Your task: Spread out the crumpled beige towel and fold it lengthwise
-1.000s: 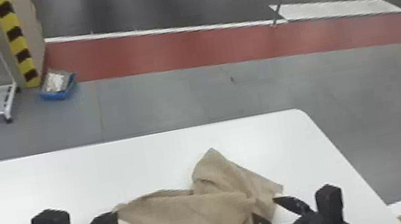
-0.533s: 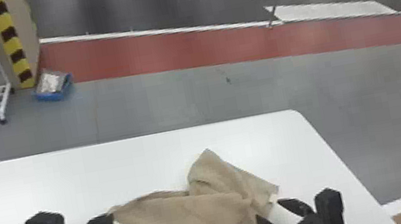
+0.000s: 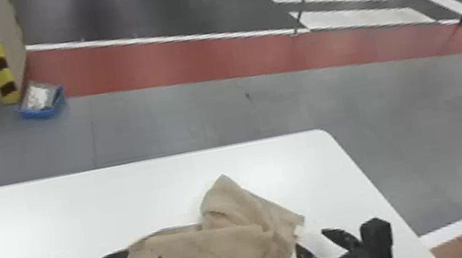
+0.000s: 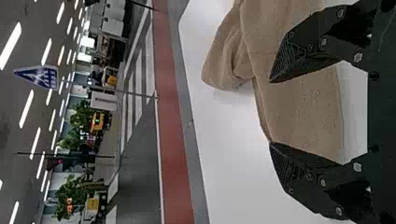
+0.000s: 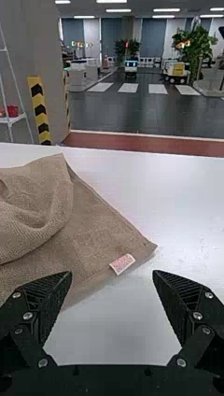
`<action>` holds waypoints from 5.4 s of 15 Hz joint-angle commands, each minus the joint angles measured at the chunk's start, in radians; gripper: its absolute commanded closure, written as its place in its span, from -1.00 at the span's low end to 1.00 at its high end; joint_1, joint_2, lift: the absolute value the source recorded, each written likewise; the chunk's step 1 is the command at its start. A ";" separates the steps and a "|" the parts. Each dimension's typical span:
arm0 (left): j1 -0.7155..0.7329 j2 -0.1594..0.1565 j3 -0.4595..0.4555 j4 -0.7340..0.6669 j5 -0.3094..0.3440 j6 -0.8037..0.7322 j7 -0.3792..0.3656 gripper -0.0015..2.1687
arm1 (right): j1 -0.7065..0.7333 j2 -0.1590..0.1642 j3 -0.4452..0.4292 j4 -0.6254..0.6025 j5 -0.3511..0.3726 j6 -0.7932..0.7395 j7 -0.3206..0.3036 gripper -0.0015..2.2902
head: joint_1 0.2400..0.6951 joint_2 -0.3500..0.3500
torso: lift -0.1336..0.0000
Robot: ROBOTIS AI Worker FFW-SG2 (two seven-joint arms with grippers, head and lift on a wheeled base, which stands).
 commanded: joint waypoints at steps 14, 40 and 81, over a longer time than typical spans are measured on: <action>-0.123 -0.015 -0.397 0.227 -0.131 -0.160 0.195 -0.80 | 0.011 0.001 -0.225 -0.079 -0.188 0.171 0.005 -0.75 | 1.00 -1.00 | 1.00; -0.341 -0.153 -0.544 0.651 -0.182 -0.252 0.333 -0.36 | 0.042 0.024 -0.358 -0.079 -0.308 0.186 0.034 -0.75 | 1.00 -1.00 | 1.00; -0.204 -0.071 -0.216 0.224 -0.048 -0.040 0.265 0.25 | 0.301 0.035 0.271 -0.416 -0.159 0.210 0.000 -0.64 | 1.00 -1.00 | 1.00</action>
